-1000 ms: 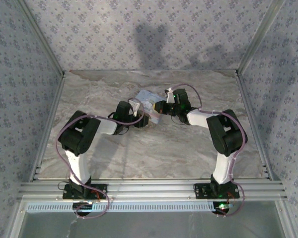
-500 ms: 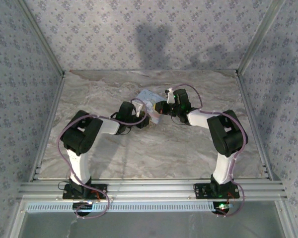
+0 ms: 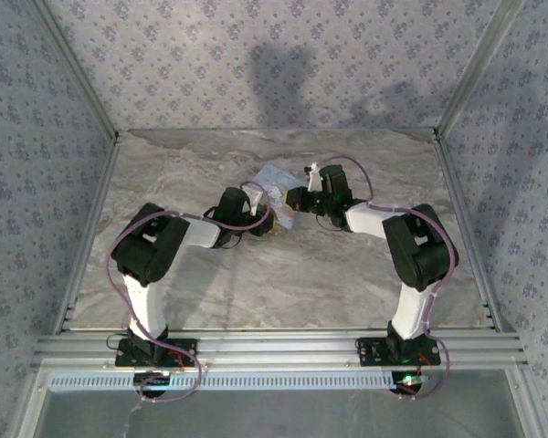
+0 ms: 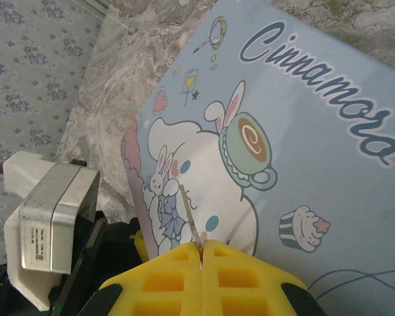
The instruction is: Unlock a padlock with a key
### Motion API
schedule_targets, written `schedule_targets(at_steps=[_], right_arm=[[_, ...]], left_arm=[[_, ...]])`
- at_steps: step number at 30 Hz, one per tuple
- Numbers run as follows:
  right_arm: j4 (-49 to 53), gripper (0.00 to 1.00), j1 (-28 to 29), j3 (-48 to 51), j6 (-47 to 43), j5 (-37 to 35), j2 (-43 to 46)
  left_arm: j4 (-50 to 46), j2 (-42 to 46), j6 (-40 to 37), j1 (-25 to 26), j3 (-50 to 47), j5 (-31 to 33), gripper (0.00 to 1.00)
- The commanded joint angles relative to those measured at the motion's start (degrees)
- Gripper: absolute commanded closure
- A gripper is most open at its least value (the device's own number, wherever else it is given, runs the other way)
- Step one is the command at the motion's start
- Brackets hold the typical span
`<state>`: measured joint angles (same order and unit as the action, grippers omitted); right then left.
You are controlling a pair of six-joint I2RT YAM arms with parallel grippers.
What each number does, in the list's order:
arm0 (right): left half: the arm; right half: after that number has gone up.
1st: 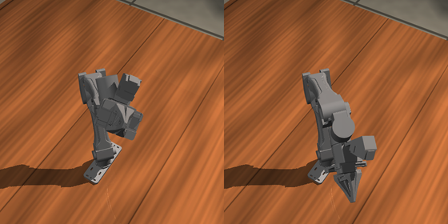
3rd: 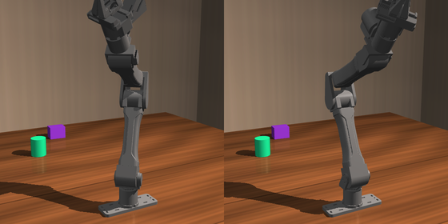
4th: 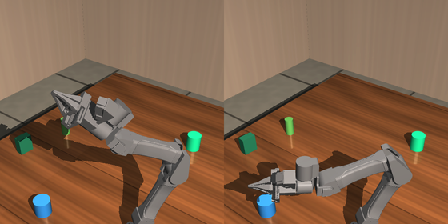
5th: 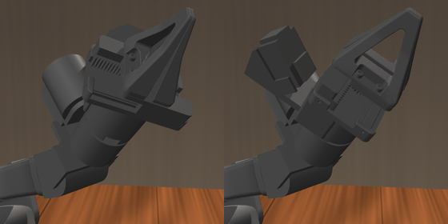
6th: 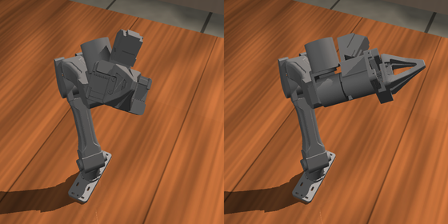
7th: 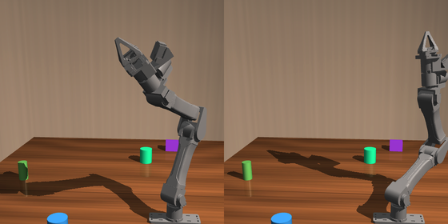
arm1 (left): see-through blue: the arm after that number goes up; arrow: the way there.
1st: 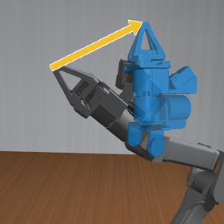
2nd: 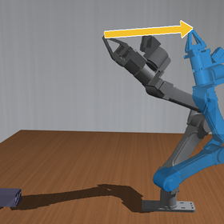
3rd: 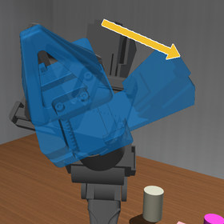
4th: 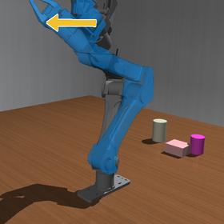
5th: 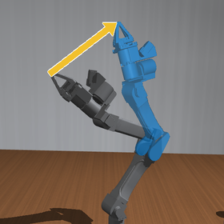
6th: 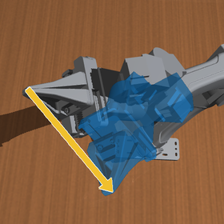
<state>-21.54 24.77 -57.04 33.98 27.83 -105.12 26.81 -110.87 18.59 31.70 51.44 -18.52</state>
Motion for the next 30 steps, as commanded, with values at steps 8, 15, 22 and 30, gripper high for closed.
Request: schedule_targets(at_steps=[8,15,22,30], right_arm=[[6.25,1.0,0.62,7.73,-9.95,-4.89,13.96],[5.81,1.0,1.69,16.83,-13.28,-8.6,23.76],[2.02,1.0,5.88,26.3,-14.64,-14.56,30.88],[-6.33,1.0,13.95,34.07,-15.4,-24.55,31.94]], left_arm=[[-4.95,8.37,8.04,1.61,-0.98,-5.18,0.78],[-8.49,11.67,13.53,2.57,-1.34,-7.21,0.78],[-12.19,13.39,16.82,4.11,-0.83,-7.76,0.78],[-16.79,13.81,24.74,4.24,0.52,-9.74,0.79]])
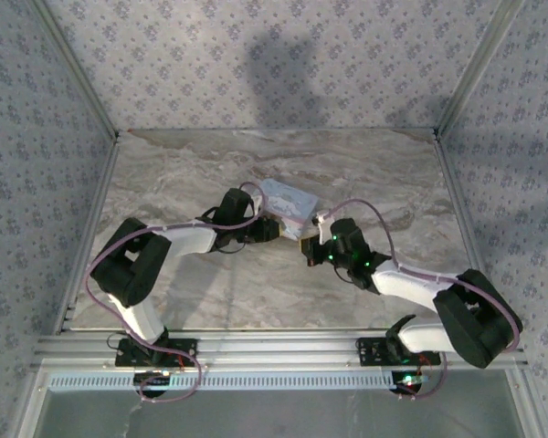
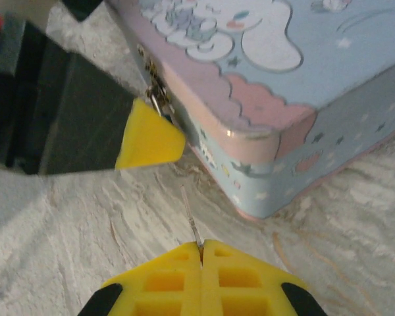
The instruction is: Unlock a padlock with a key
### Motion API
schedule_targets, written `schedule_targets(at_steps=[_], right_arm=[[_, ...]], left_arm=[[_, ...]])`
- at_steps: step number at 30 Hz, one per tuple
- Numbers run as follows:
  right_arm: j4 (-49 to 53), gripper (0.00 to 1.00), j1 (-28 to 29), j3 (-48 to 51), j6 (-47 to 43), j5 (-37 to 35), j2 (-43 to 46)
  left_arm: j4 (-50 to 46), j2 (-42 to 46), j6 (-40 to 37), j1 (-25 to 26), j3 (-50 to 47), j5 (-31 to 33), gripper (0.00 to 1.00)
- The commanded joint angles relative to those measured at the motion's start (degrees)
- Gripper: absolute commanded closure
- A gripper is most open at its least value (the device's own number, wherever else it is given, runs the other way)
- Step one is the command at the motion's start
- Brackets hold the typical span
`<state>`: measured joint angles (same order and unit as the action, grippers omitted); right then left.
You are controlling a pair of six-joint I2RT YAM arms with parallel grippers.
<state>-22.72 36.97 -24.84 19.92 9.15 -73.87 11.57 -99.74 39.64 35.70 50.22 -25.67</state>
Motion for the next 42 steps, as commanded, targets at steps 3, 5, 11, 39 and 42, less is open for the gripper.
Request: schedule_targets(at_steps=[3,5,11,39,42], right_arm=[[-7.99,1.0,4.09,2.8,-1.55,-8.99,-0.56],[-9.35,1.0,5.54,2.82,-2.05,-10.54,-1.94],[-11.56,1.0,7.34,1.45,-3.51,-11.78,-5.07],[-14.24,1.0,7.33,-2.22,-3.84,-10.53,-12.61],[-13.81,1.0,7.28,-2.54,-3.67,-10.92,-12.68]], left_arm=[[-2.58,2.98,6.65,0.3,1.82,-2.89,0.79],[-2.98,2.8,7.58,0.47,2.11,-3.63,0.79],[-2.55,3.23,9.84,0.78,2.3,-4.54,0.79],[-3.05,2.89,12.82,1.17,3.64,-5.27,0.8],[-3.07,2.92,12.88,1.16,3.57,-5.18,0.8]])
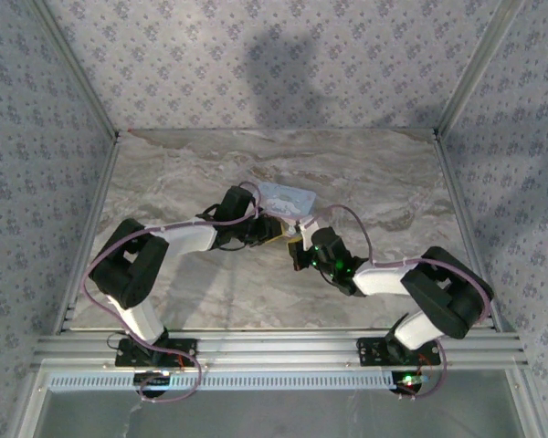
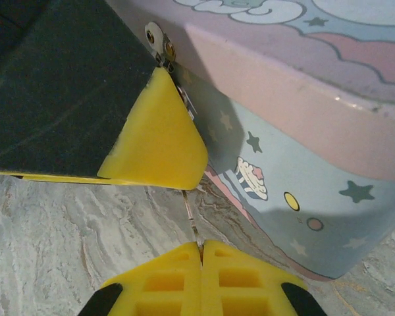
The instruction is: Unlock a padlock with a key
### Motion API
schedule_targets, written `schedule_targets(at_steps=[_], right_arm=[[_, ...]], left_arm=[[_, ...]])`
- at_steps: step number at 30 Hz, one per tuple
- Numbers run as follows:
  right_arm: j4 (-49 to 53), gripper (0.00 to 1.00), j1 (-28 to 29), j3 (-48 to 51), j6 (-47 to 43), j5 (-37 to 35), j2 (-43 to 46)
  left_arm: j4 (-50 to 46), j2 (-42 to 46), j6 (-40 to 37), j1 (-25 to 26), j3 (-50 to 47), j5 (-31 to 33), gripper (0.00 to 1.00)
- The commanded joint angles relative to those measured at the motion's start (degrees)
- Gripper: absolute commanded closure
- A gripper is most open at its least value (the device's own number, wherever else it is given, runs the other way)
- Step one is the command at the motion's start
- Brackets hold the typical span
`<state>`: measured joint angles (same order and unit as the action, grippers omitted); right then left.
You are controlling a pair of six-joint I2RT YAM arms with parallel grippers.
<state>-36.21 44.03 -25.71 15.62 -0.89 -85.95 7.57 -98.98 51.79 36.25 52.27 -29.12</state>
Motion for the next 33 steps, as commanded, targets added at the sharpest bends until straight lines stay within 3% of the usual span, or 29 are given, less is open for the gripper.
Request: schedule_targets(at_steps=[1,10,33], right_arm=[[-0.24,1.0,0.24,-1.74,0.66,-0.94,-0.62],[0.05,1.0,0.0,-2.49,0.99,-0.88,-1.24],[-12.11,1.0,-2.22,-4.02,3.19,3.51,-4.41]], left_arm=[[0.95,2.12,0.68,0.61,1.52,-1.64,0.8],[0.69,2.15,0.46,0.66,1.39,-1.38,0.8],[1.39,1.51,1.3,1.51,1.69,-1.51,0.8]])
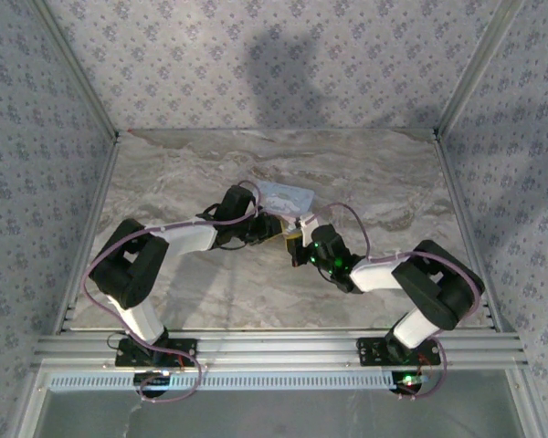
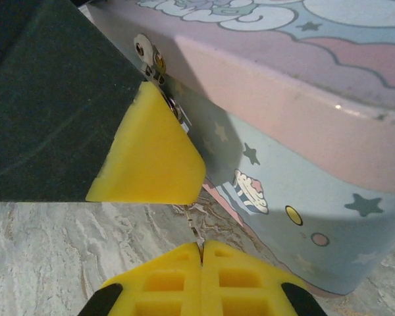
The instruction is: Unlock a padlock with a key
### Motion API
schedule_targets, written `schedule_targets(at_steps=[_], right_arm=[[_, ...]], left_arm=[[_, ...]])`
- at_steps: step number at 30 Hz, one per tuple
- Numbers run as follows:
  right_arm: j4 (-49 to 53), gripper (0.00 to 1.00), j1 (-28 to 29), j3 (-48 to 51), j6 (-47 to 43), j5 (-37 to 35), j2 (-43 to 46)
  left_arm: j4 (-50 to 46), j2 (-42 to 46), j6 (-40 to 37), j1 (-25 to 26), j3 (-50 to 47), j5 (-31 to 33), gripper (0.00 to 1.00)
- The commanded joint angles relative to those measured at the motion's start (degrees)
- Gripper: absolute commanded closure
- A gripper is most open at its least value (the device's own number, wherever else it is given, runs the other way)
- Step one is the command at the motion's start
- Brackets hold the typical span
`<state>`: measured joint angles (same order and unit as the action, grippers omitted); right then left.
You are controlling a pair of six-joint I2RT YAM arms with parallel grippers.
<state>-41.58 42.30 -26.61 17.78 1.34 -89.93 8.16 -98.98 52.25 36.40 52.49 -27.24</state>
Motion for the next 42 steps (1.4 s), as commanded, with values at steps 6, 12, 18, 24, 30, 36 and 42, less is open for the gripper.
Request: schedule_targets(at_steps=[6,12,18,24,30,36,42], right_arm=[[-9.36,1.0,-0.95,-4.56,1.37,2.73,-1.75],[-11.74,1.0,-2.03,-5.23,2.72,4.16,-2.53],[-13.19,1.0,-3.43,-5.64,3.83,5.56,-2.62],[-12.92,1.0,-3.45,-4.62,5.07,4.71,-3.25],[-17.21,1.0,-2.02,-2.07,9.93,2.61,-6.21],[-18.48,1.0,-0.15,-0.72,11.79,-0.43,-8.34],[-18.3,1.0,1.4,0.64,14.48,-2.63,-9.34]], left_arm=[[0.89,1.42,1.02,1.61,1.48,-3.34,0.8],[0.71,1.3,0.92,1.67,1.56,-3.3,0.8],[0.64,1.06,0.93,1.86,1.65,-3.28,0.8],[0.78,0.31,0.75,1.85,1.6,-2.96,0.8],[1.4,-1.73,0.74,1.87,1.12,-2.55,0.8],[1.5,-2.71,0.33,1.85,0.6,-2.11,0.77],[0.11,-1.72,-0.8,1.52,0.07,-0.72,0.63]])
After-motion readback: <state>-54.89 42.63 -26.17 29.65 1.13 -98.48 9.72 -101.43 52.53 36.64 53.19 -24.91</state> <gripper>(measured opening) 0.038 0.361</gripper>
